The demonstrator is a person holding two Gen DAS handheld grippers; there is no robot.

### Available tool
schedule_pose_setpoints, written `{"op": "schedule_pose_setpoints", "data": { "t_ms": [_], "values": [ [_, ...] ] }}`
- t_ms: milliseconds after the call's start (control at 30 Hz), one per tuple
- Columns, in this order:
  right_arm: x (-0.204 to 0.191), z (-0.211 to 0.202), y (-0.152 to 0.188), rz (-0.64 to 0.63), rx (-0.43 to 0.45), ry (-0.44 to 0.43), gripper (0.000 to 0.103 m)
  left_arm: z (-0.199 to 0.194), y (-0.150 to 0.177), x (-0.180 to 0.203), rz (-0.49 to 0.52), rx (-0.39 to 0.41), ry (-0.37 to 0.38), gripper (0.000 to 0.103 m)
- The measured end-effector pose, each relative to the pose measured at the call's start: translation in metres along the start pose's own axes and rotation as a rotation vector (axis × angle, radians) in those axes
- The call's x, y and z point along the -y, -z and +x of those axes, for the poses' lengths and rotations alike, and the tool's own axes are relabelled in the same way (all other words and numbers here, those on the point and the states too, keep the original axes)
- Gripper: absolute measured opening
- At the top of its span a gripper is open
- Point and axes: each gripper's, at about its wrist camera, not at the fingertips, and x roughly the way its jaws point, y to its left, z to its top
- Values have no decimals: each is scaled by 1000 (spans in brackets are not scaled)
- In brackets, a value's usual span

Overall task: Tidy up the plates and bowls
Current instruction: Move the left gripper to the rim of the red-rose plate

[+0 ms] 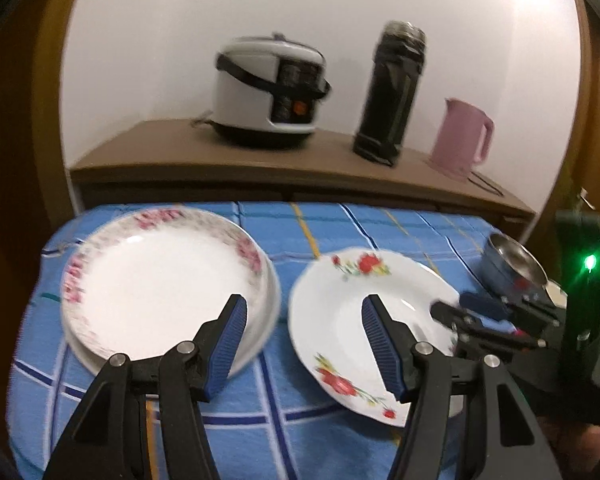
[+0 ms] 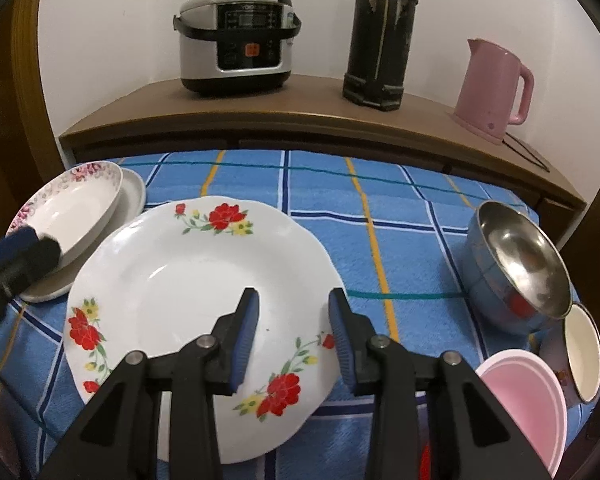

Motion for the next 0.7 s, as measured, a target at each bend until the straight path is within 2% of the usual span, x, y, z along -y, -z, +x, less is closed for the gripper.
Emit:
{"op": "schedule_pose_setpoints", "data": {
  "t_ms": [100,367,467,533,567,600,700],
  "values": [
    [-2,-1,0,-1,20,26,36,8,5,3,1,-43,24,63],
    [-9,18,5,-10,-46,27,41,23,8,6,-15,-119,86,62],
    [6,20,8,4,-65,9,42,30,10,11,5,-157,84,59],
    [20,6,18,0,-63,6,43,33,11,11,5,-177,68,54],
    [23,21,6,-1,-63,4,43,34,11,10,0,-184,63,50],
    [5,33,1,-1,-64,4,43,35,11,8,-6,-188,59,45],
    [6,25,5,-10,-61,6,43,36,12,7,-10,-196,41,40]
  ]
}}
